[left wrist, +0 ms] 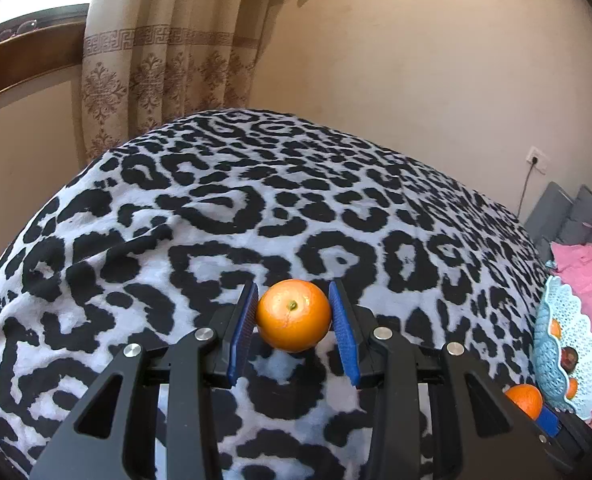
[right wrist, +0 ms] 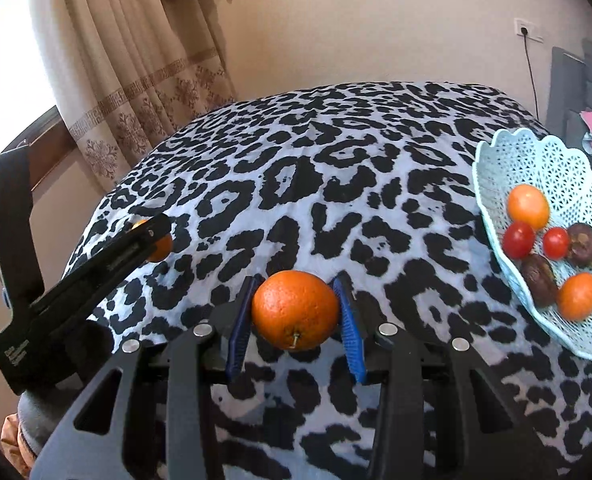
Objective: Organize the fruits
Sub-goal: 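Carry the orange into the blue basket and open the right tool, then carry the orange into the blue basket and open the left tool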
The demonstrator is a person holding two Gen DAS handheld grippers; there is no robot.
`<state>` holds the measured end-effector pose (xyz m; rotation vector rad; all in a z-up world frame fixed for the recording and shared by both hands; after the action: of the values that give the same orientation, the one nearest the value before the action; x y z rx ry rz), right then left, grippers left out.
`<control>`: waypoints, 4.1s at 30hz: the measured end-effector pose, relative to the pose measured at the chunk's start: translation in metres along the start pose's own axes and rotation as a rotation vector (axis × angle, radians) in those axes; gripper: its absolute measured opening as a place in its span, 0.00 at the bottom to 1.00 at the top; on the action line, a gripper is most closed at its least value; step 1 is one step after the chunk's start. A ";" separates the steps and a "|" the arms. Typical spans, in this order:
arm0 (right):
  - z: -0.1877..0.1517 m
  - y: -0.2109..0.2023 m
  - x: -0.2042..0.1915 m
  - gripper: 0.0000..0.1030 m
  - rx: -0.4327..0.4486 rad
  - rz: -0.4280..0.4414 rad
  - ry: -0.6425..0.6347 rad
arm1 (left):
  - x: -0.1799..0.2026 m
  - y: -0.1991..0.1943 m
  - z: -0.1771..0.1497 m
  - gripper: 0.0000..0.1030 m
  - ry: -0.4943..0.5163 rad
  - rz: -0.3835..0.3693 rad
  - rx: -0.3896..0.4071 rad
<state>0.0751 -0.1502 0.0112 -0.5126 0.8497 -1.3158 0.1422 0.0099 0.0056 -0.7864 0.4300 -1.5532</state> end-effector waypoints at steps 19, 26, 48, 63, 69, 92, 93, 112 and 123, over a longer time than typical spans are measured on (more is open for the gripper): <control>-0.019 -0.042 0.031 0.40 0.042 -0.019 0.073 | 0.050 -0.012 -0.021 0.36 0.121 -0.147 -0.024; -0.017 -0.062 0.042 0.40 0.081 -0.029 0.096 | 0.052 -0.011 -0.023 0.36 0.131 -0.145 -0.026; -0.009 -0.115 0.132 0.40 0.212 -0.171 0.251 | 0.061 -0.010 -0.031 0.36 0.180 -0.140 -0.025; -0.014 -0.086 0.174 0.40 0.161 -0.217 0.313 | 0.061 -0.007 -0.032 0.36 0.188 -0.132 -0.028; -0.009 -0.071 0.168 0.40 0.137 -0.201 0.290 | 0.061 -0.006 -0.032 0.36 0.187 -0.132 -0.031; -0.054 -0.138 0.201 0.57 0.254 -0.285 0.344 | 0.075 -0.013 -0.033 0.36 0.204 -0.161 -0.042; -0.057 -0.140 0.202 0.57 0.260 -0.291 0.340 | 0.080 -0.015 -0.034 0.36 0.213 -0.168 -0.042; -0.093 -0.127 0.211 0.57 0.221 -0.222 0.362 | 0.217 -0.035 -0.063 0.36 0.383 -0.352 -0.100; -0.097 -0.125 0.211 0.58 0.225 -0.192 0.365 | 0.259 -0.036 -0.058 0.36 0.454 -0.372 -0.055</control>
<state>-0.0730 -0.3681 -0.0057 -0.1796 0.9512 -1.6909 0.0794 -0.2473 0.0495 -0.5702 0.6870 -2.0874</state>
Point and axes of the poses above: each gripper's, at about its wrist camera, not at the fingertips, and y roughly the way its jaws point, x to its right, z to its top, the point moved 7 cm from there along y, roughly the way its jaws point, and after that the axes turned 6 degrees about -x, right-handed, at the moved point
